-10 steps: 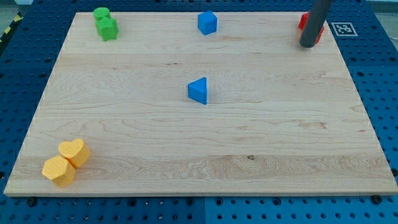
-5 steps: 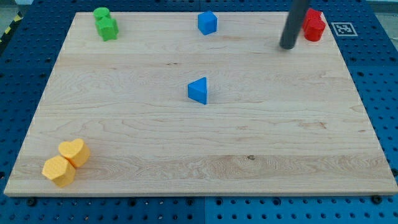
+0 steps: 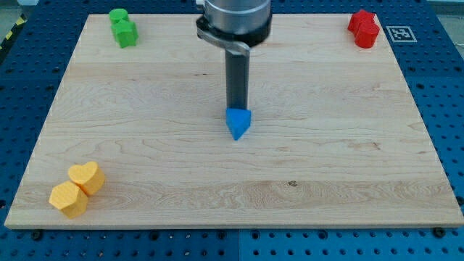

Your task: Slide blue triangle towards bottom center

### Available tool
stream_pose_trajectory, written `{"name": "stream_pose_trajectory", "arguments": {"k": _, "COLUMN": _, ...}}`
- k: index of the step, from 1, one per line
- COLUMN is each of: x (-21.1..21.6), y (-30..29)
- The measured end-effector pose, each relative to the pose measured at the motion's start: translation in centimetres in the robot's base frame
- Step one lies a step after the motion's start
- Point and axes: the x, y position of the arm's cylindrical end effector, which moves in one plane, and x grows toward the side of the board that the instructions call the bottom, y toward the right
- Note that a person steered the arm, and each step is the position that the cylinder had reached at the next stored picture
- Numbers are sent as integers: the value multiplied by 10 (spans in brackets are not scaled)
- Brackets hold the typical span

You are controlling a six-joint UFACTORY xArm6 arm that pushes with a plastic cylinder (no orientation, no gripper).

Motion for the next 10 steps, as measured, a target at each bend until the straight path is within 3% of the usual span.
{"name": "stream_pose_trajectory", "arguments": {"k": 3, "x": 71, "y": 24}}
{"name": "stream_pose_trajectory", "arguments": {"k": 4, "x": 73, "y": 21}}
{"name": "stream_pose_trajectory", "arguments": {"k": 5, "x": 35, "y": -11}}
{"name": "stream_pose_trajectory", "arguments": {"k": 6, "x": 51, "y": -46}}
{"name": "stream_pose_trajectory", "arguments": {"k": 7, "x": 79, "y": -38}}
{"name": "stream_pose_trajectory", "arguments": {"k": 9, "x": 40, "y": -21}}
{"name": "stream_pose_trajectory", "arguments": {"k": 10, "x": 80, "y": 17}}
